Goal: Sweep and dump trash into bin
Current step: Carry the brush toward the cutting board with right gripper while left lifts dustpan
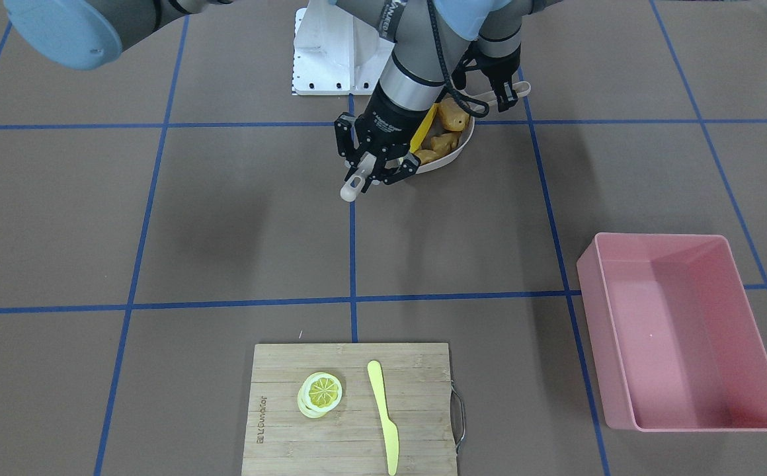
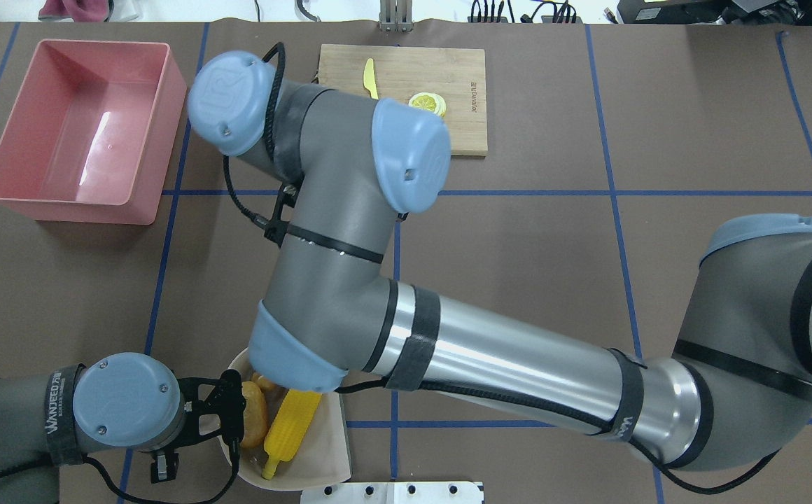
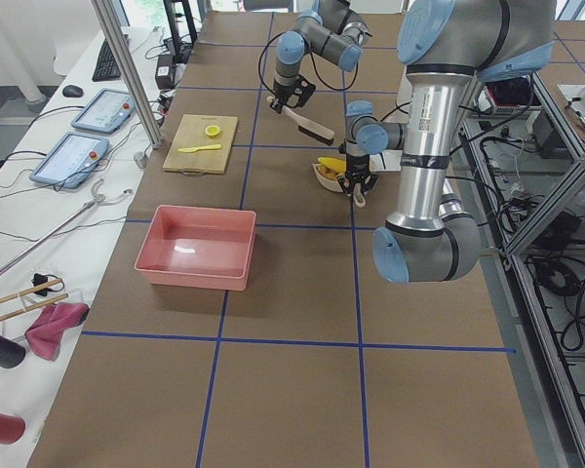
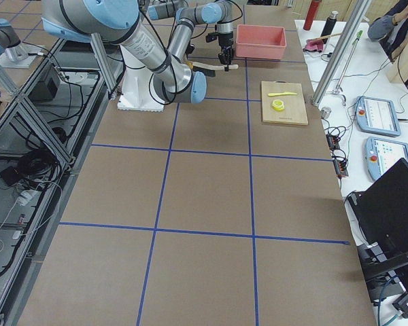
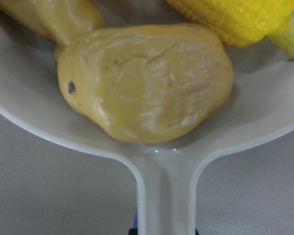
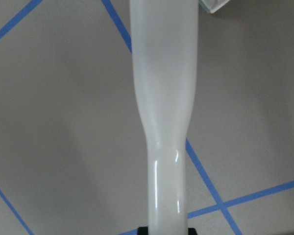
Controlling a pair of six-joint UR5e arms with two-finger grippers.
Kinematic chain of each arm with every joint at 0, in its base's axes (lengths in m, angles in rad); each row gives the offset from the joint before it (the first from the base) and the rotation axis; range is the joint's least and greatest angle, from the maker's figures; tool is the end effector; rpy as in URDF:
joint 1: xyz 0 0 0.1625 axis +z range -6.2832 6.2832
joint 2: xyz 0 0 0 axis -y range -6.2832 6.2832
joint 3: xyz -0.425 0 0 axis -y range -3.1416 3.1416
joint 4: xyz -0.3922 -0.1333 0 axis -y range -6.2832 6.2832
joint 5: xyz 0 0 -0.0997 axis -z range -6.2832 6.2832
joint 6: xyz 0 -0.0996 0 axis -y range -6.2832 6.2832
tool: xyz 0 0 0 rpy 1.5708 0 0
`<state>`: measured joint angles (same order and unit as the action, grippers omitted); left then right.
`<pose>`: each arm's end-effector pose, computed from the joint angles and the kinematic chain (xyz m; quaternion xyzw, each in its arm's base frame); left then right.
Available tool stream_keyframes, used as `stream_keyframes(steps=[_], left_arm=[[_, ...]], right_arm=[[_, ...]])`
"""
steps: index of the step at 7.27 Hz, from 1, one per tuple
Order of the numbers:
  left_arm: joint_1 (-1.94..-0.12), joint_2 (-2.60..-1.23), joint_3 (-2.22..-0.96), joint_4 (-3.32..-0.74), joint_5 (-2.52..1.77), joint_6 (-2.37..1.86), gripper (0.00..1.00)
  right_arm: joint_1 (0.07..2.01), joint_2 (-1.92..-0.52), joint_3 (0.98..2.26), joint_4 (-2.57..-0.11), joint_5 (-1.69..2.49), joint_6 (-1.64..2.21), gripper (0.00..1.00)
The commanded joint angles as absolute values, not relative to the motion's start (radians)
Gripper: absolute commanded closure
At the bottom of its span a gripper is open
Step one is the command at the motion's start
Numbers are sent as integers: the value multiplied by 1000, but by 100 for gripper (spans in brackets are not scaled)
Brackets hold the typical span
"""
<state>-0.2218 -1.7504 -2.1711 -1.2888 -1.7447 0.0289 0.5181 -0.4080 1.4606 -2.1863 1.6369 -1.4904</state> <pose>0.4517 -0.2208 0.3434 0.1423 0.2170 0.6303 0.7317 -0.5599 -0.4651 0.0383 0.2185 0.0156 -0.9344 0.2808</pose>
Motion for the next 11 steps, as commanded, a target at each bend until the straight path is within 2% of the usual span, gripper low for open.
stream_keyframes(steps=[1, 3, 6, 8, 11], left_arm=[[-225, -1752, -2164, -1350, -1744, 25, 100], [-239, -1752, -2164, -1452, -1730, 14, 100], [-262, -1746, -2164, -1613, -1729, -56, 100], [-278, -1743, -2166, -1658, -1729, -63, 100], [-299, -1743, -2166, -1777, -1721, -133, 100]], right_arm=[[639, -451, 1547, -2245, 1673, -1502, 100], [789, -544, 1630, -2249, 1730, -1485, 100], [955, -716, 1681, -2127, 1918, -1175, 100], [1047, -871, 1756, -2091, 2108, -755, 100], [1060, -972, 1871, -2098, 2231, -243, 100]])
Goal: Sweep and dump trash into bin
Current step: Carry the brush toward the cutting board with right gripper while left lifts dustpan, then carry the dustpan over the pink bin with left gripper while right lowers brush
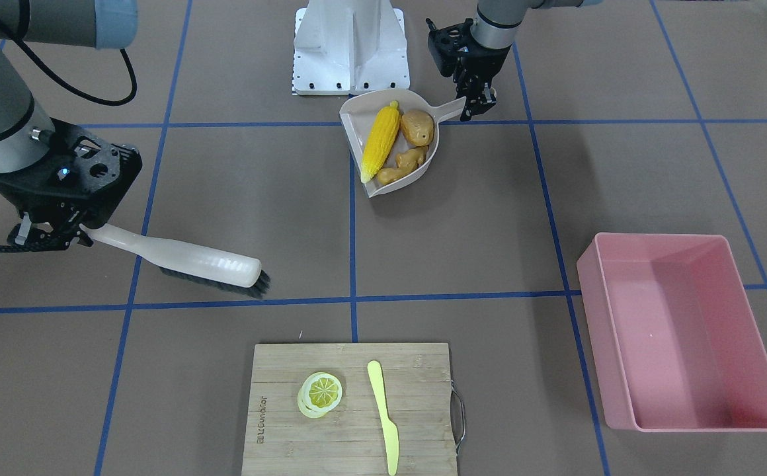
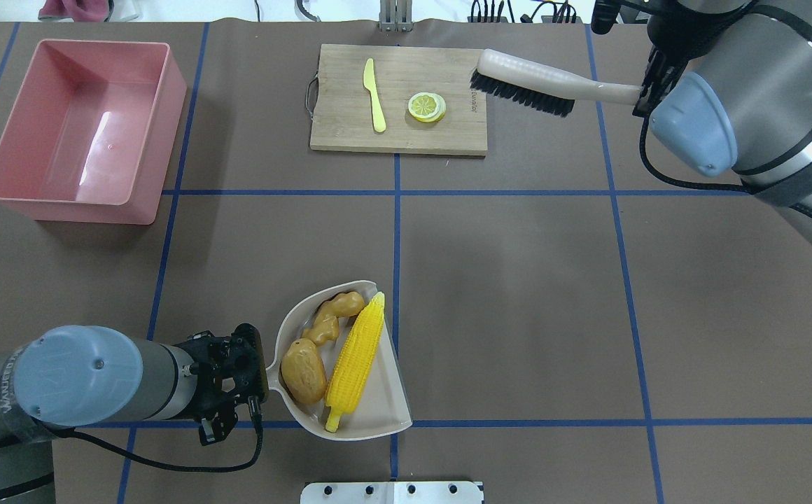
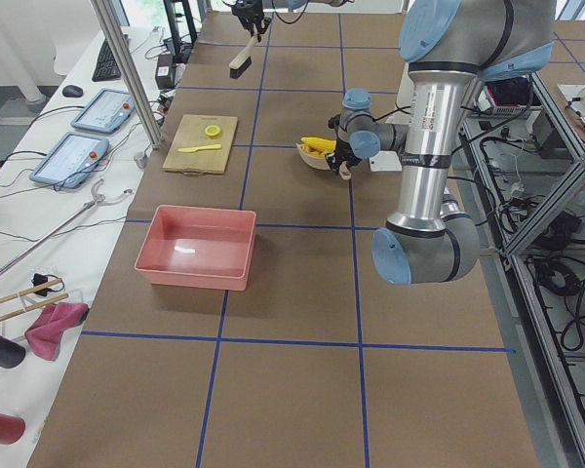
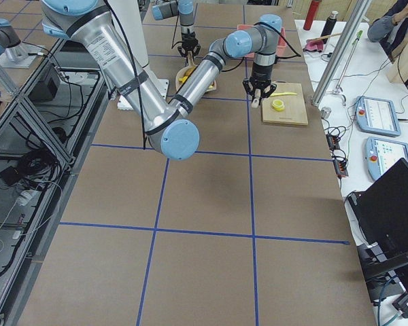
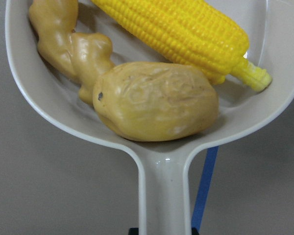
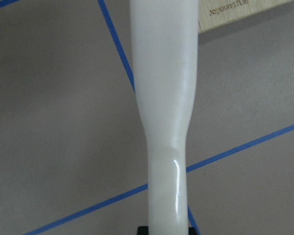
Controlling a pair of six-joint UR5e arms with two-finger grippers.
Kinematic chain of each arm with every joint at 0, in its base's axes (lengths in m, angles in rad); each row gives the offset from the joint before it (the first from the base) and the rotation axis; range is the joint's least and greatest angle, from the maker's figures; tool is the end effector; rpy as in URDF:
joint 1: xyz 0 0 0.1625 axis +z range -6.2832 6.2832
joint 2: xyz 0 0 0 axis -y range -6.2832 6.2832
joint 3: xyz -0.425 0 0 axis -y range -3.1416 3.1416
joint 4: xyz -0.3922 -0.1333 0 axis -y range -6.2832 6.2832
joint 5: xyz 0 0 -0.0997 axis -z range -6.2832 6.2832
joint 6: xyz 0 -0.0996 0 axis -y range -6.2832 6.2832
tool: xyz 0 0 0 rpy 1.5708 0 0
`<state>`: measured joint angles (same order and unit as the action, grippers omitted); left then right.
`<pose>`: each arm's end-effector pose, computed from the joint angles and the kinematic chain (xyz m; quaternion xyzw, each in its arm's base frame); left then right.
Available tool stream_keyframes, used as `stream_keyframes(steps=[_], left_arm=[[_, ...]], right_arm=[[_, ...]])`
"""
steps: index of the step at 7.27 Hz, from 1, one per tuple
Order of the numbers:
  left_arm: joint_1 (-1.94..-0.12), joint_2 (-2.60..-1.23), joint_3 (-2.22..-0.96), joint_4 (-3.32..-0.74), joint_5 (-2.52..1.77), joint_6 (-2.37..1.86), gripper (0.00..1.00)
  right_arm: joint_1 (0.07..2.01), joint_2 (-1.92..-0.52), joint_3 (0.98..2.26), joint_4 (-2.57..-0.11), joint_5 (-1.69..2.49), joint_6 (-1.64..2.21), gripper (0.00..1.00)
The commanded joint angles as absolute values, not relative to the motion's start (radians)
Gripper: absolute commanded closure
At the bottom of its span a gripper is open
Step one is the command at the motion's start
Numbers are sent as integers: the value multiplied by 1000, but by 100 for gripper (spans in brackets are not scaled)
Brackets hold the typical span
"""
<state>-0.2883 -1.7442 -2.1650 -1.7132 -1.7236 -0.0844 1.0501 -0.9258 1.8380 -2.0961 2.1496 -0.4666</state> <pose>0.4405 -0.2538 0.2905 0.2965 0.3299 0.5327 0.7208 -0.2397 -0.5765 0.2315 0.1766 -0.2849 -0.4940 0.8023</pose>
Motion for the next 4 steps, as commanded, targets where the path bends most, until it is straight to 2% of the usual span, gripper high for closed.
stream_keyframes(steps=[1, 4], left_arm=[[-326, -1737, -2169, -1851, -1721, -164, 100], [-376, -1663, -2204, -2053, -1682, -273, 100]], right_arm=[[1075, -985, 1874, -2095, 2288, -43, 100], [1074, -1009, 1879, -2092, 2367, 487, 100]])
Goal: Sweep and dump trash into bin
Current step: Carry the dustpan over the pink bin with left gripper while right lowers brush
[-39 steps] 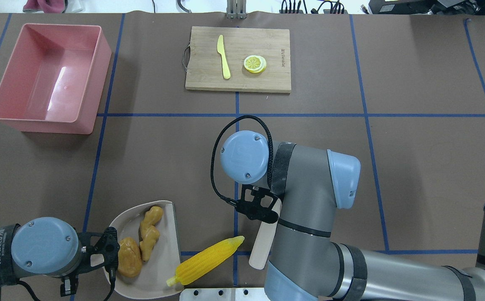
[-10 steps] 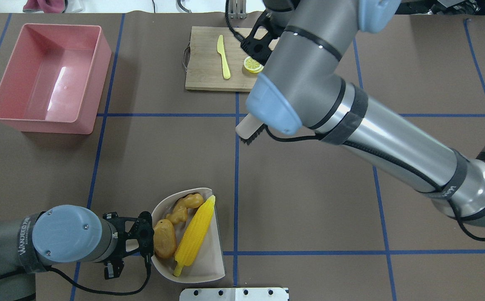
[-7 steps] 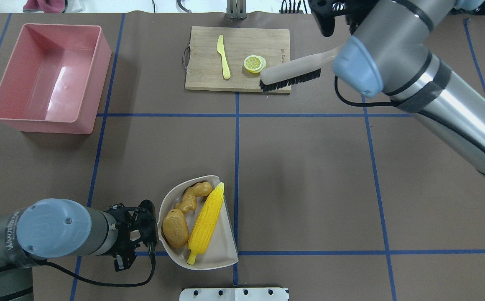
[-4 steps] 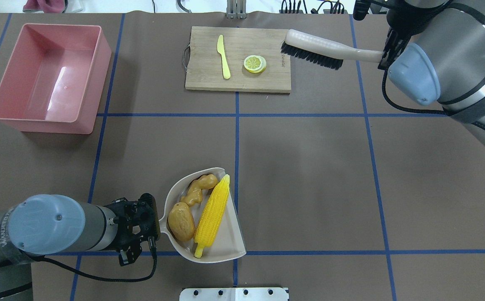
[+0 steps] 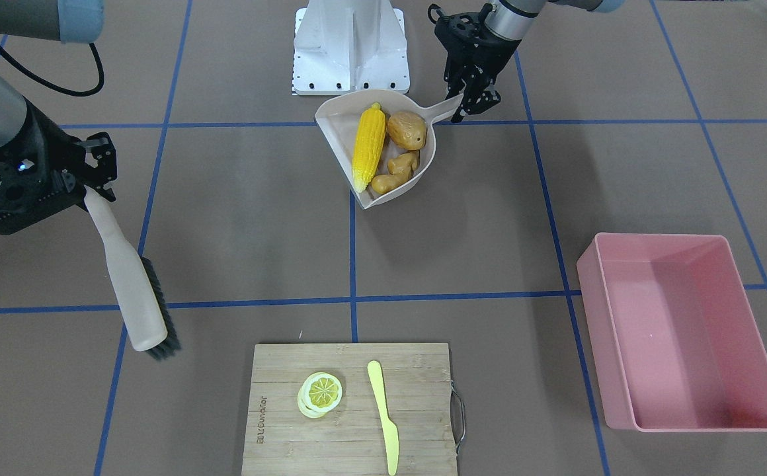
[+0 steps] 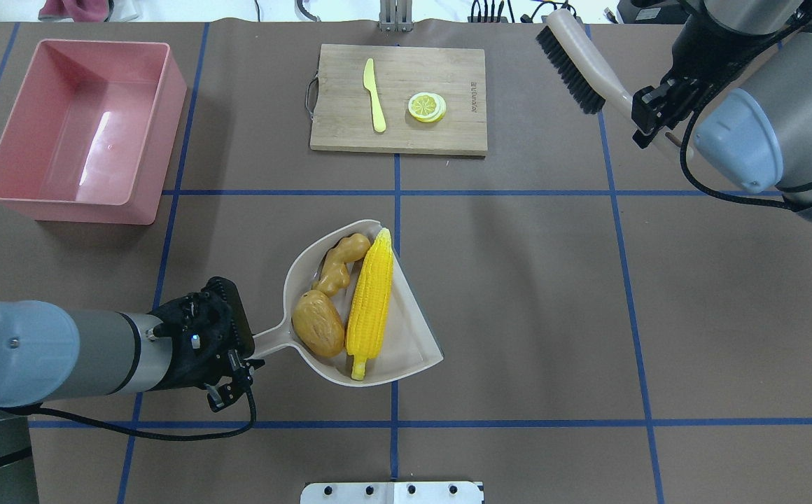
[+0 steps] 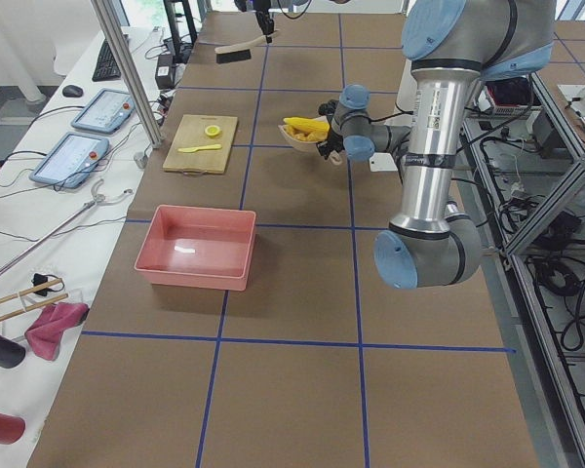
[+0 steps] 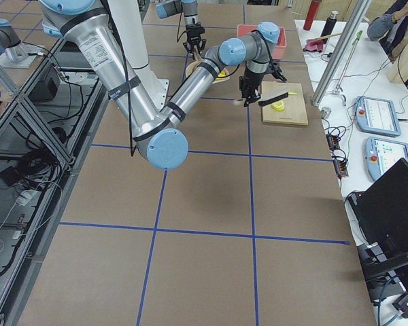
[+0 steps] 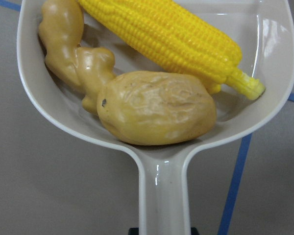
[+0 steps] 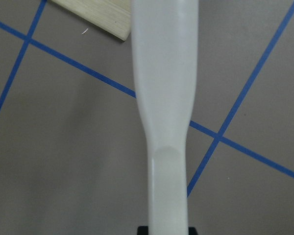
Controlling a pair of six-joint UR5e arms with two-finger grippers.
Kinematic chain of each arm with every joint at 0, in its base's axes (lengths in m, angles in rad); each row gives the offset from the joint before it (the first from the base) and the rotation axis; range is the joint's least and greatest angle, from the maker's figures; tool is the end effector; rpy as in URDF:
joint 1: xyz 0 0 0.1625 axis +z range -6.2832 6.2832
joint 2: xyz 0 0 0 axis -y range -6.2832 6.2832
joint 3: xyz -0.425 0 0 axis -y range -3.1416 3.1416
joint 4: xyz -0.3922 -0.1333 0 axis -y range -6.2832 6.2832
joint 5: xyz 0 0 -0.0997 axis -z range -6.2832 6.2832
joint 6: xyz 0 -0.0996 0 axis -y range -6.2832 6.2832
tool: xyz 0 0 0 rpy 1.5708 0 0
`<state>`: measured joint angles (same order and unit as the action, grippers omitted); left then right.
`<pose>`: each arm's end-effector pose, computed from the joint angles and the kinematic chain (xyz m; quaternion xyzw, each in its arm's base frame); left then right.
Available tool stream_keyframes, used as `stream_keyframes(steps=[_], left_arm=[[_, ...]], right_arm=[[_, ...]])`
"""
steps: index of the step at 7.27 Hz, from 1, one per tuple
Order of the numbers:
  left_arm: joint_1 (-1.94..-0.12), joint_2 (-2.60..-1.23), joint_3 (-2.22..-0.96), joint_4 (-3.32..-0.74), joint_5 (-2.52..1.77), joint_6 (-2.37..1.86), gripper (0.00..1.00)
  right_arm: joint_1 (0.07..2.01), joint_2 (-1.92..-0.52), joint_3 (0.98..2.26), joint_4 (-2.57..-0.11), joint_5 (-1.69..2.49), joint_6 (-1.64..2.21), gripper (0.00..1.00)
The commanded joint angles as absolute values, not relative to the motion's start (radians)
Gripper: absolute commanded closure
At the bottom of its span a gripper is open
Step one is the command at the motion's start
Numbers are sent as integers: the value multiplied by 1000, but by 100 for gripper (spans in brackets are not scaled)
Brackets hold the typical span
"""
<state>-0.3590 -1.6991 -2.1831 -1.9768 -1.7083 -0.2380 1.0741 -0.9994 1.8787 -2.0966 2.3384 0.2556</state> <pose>0.4025 -0.2788 0.2691 0.3668 0.4020 0.4251 0.7233 -0.2287 -0.5566 0.2506 0.0162 -0.4027 -0.1751 0.8983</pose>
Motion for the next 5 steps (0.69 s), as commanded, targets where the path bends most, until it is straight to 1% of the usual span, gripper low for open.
stream_keyframes(steps=[1, 2, 3, 4, 5], left_arm=[[-420, -1622, -2224, -2086, -1678, -270, 100], [-489, -1585, -2256, -2086, -1680, -264, 100], [-576, -1548, -2288, -2088, -1684, -268, 100], [-660, -1542, -2290, -2088, -1695, -273, 100], [-745, -1505, -2290, -2091, -1768, -299, 100]], right_arm=[[1074, -1053, 1881, -2088, 2365, 593, 100], [1074, -1121, 1913, -2089, 2367, 636, 100], [1069, -1235, 1981, -2088, 2364, 705, 100], [1036, -1317, 2027, -2086, 2355, 703, 100], [1016, -1340, 2031, -2054, 2321, 706, 100]])
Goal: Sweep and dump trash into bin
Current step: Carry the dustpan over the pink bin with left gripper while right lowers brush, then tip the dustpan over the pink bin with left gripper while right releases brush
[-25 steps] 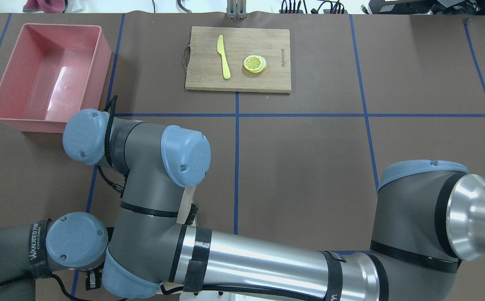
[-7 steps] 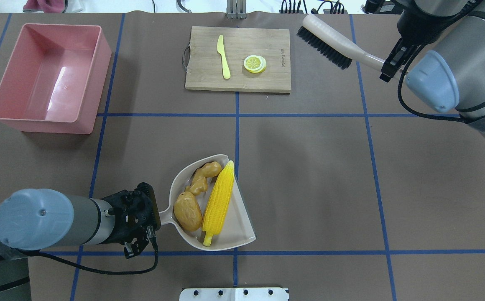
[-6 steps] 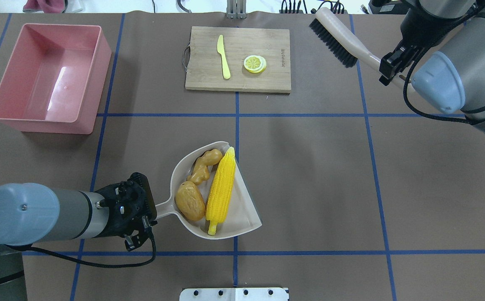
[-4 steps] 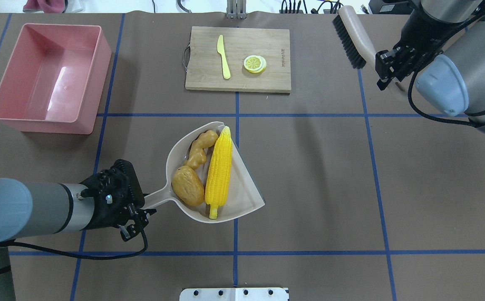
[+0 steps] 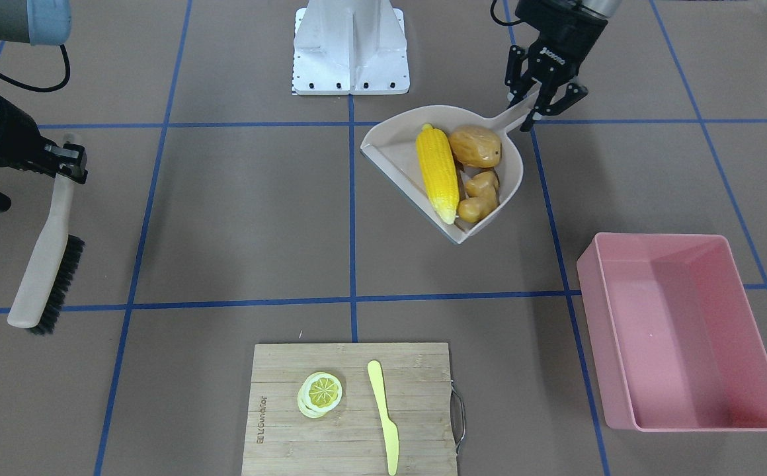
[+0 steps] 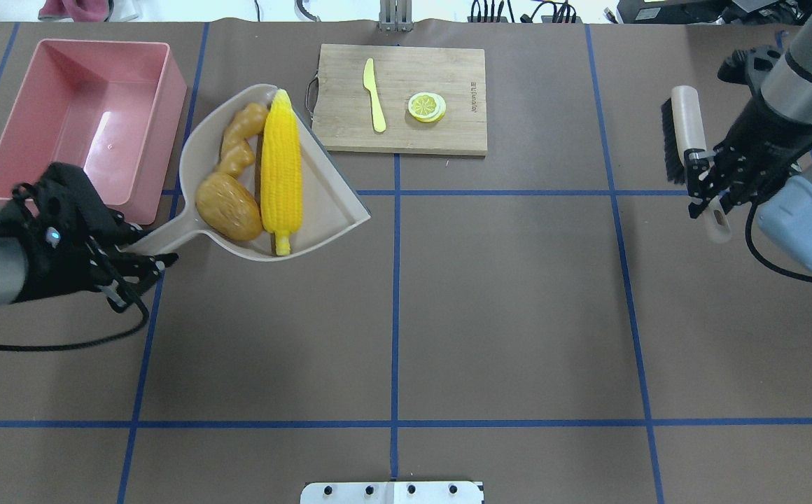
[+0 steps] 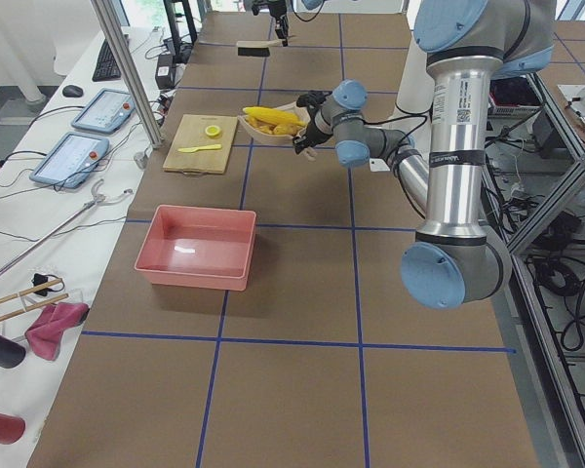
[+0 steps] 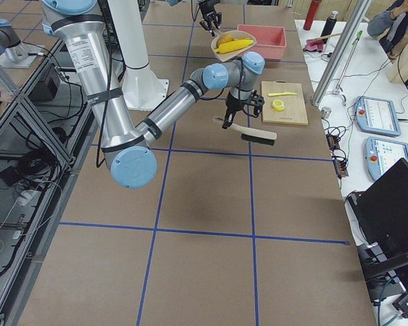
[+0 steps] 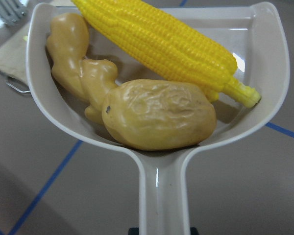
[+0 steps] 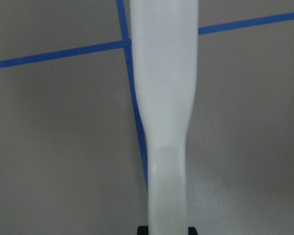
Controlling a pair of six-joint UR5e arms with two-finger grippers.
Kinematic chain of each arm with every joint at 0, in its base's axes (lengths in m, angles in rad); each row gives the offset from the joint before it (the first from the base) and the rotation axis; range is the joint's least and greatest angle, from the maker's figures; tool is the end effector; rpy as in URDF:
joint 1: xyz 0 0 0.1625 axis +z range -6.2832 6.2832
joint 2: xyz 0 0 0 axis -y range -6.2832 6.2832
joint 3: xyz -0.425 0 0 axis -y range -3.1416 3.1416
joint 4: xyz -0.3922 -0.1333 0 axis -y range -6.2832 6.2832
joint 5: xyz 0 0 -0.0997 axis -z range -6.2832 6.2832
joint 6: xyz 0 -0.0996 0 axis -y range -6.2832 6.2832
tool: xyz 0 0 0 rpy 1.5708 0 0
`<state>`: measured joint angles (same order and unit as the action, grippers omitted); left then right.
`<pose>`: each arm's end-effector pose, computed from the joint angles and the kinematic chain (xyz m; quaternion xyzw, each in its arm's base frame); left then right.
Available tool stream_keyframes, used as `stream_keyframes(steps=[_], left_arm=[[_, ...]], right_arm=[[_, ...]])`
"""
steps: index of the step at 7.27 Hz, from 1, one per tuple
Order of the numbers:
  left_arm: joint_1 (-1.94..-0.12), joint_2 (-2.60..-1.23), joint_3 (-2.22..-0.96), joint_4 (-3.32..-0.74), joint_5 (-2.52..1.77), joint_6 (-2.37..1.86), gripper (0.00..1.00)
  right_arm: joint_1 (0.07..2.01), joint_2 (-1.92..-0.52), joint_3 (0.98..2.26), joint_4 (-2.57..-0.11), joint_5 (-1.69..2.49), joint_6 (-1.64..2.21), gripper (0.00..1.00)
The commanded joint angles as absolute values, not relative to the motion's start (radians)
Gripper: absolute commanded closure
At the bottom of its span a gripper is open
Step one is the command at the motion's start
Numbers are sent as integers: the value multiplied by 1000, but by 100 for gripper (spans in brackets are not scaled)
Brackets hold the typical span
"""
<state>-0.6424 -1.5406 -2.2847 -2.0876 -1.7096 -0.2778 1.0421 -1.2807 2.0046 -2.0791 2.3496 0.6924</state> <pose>0.2641 -0.3469 0.2823 0.4316 0.3667 0.3002 0.7675 -0.2116 -0.4878 0.3579 -0.1348 -0.3663 0.0345 0.9200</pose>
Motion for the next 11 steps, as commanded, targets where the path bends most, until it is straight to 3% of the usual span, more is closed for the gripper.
stream_keyframes(steps=[1, 3, 5, 8, 11], left_arm=[[-856, -1493, -2283, -2092, -1863, -320, 100], [-911, -1467, -2278, -2114, -1916, -447, 100], [-996, -1418, -2267, -2128, -1978, -517, 100], [-1242, -1349, -2159, -2123, -2172, -465, 100], [-1314, -1345, -2106, -2021, -2195, -223, 100]], right_arm=[[993, -1433, 2054, -1948, 2312, 709, 100], [935, -1651, 2083, -1620, 2293, 777, 100], [788, -1749, 2085, -1310, 2202, 1010, 100], [616, -1732, 2102, -1254, 2116, 1175, 100], [562, -1741, 2089, -1258, 2108, 1141, 100]])
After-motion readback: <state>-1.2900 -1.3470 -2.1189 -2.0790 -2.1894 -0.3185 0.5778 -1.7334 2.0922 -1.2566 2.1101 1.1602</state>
